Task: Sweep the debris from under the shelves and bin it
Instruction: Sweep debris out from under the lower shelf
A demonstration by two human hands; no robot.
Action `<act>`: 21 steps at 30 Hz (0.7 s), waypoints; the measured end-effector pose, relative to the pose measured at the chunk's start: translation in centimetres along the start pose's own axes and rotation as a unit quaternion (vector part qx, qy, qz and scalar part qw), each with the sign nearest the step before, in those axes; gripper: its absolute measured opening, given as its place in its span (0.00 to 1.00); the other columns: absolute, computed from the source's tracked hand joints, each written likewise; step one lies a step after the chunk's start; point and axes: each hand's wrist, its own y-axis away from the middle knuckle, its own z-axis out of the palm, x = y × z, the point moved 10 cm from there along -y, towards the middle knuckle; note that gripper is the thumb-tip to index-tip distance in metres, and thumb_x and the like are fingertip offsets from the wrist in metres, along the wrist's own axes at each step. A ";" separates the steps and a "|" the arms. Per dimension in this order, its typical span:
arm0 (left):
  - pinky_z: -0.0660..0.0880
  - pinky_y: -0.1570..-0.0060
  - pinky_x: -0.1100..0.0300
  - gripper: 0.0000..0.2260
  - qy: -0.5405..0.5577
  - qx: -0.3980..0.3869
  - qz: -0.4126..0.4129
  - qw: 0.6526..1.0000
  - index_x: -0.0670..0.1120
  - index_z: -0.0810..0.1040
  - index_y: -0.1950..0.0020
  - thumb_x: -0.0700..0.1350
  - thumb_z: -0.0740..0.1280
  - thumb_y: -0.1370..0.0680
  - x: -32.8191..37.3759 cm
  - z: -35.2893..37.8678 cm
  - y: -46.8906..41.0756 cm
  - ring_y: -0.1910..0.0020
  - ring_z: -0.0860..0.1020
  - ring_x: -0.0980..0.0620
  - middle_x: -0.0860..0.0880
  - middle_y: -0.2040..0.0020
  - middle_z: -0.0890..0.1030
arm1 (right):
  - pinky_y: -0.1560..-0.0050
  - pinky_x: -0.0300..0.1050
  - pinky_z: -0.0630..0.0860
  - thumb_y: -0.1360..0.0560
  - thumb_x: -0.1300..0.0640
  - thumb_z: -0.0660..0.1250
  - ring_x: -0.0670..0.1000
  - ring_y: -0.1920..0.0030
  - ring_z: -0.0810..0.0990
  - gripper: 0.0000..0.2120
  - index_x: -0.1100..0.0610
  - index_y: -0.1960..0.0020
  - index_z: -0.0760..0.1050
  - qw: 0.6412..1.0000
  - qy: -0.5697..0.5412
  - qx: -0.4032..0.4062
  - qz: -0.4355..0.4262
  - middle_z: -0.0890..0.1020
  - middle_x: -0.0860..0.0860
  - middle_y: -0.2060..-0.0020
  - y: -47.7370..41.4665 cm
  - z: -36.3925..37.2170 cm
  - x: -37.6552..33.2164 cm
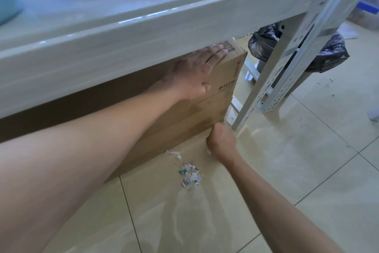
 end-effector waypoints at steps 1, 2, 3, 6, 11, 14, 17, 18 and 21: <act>0.41 0.28 0.64 0.40 -0.001 0.002 0.000 1.000 0.48 0.50 0.20 0.49 0.70 0.25 0.0 0.0 0.0 0.22 0.52 0.52 0.50 0.20 0.52 | 0.59 0.46 0.66 0.26 0.67 0.57 0.62 0.47 0.78 0.08 0.63 0.50 0.72 1.000 0.014 0.014 0.006 0.78 0.62 0.49 -0.4 -1.2 0.5; 0.42 0.28 0.63 0.40 -0.002 0.003 0.000 1.000 0.48 0.50 0.20 0.49 0.70 0.25 -0.1 0.0 -0.1 0.22 0.52 0.52 0.50 0.20 0.53 | 0.59 0.46 0.67 0.26 0.68 0.58 0.62 0.46 0.78 0.09 0.63 0.48 0.74 0.999 0.030 0.022 0.015 0.79 0.61 0.49 -0.8 -2.3 1.0; 0.43 0.27 0.63 0.40 -0.003 0.004 0.000 1.000 0.48 0.50 0.20 0.49 0.70 0.25 -0.2 0.0 0.0 0.22 0.52 0.52 0.50 0.20 0.53 | 0.59 0.47 0.68 0.26 0.68 0.58 0.62 0.46 0.79 0.10 0.63 0.47 0.74 0.998 0.049 0.023 0.020 0.79 0.60 0.49 -1.2 -2.9 1.4; 0.45 0.26 0.61 0.40 -0.005 -0.002 0.001 1.000 0.48 0.50 0.20 0.49 0.70 0.25 -0.1 0.2 0.0 0.22 0.52 0.52 0.50 0.20 0.53 | 0.59 0.48 0.71 0.25 0.67 0.59 0.62 0.48 0.79 0.09 0.63 0.47 0.74 0.994 0.110 0.010 -0.004 0.79 0.60 0.49 -1.9 -3.1 2.0; 0.47 0.25 0.60 0.41 -0.001 -0.003 0.000 1.000 0.49 0.50 0.20 0.49 0.71 0.25 -0.2 0.2 -0.2 0.22 0.53 0.52 0.51 0.20 0.53 | 0.52 0.51 0.75 0.24 0.66 0.59 0.61 0.46 0.80 0.10 0.64 0.45 0.75 0.980 0.173 -0.045 -0.085 0.79 0.59 0.46 -1.0 1.3 0.5; 0.47 0.26 0.61 0.41 0.003 -0.002 -0.004 1.000 0.49 0.49 0.20 0.49 0.70 0.25 -0.3 0.2 -0.1 0.22 0.52 0.53 0.52 0.20 0.52 | 0.50 0.50 0.75 0.22 0.68 0.57 0.60 0.43 0.79 0.13 0.61 0.42 0.76 0.962 0.212 -0.080 -0.149 0.80 0.58 0.45 0.7 5.2 -1.9; 0.47 0.26 0.60 0.40 0.003 0.000 -0.001 1.000 0.49 0.49 0.20 0.49 0.70 0.25 -0.2 0.2 -0.2 0.22 0.52 0.52 0.52 0.20 0.52 | 0.50 0.50 0.75 0.22 0.70 0.58 0.59 0.44 0.80 0.14 0.61 0.42 0.77 0.946 0.236 -0.110 -0.194 0.81 0.58 0.45 2.1 7.3 -3.7; 0.47 0.26 0.60 0.40 0.003 0.000 -0.001 1.000 0.49 0.49 0.20 0.49 0.70 0.25 -0.2 0.2 -0.2 0.22 0.53 0.52 0.52 0.20 0.52 | 0.50 0.50 0.75 0.23 0.71 0.58 0.59 0.45 0.80 0.14 0.62 0.42 0.77 0.942 0.241 -0.114 -0.205 0.81 0.58 0.46 2.4 7.5 -4.2; 0.49 0.26 0.59 0.41 0.007 0.001 -0.003 1.000 0.49 0.50 0.20 0.49 0.71 0.25 -0.3 0.1 -0.2 0.22 0.53 0.52 0.52 0.20 0.53 | 0.50 0.51 0.74 0.24 0.71 0.60 0.61 0.44 0.79 0.13 0.63 0.43 0.76 0.929 0.250 -0.132 -0.237 0.80 0.60 0.45 3.9 7.7 -5.4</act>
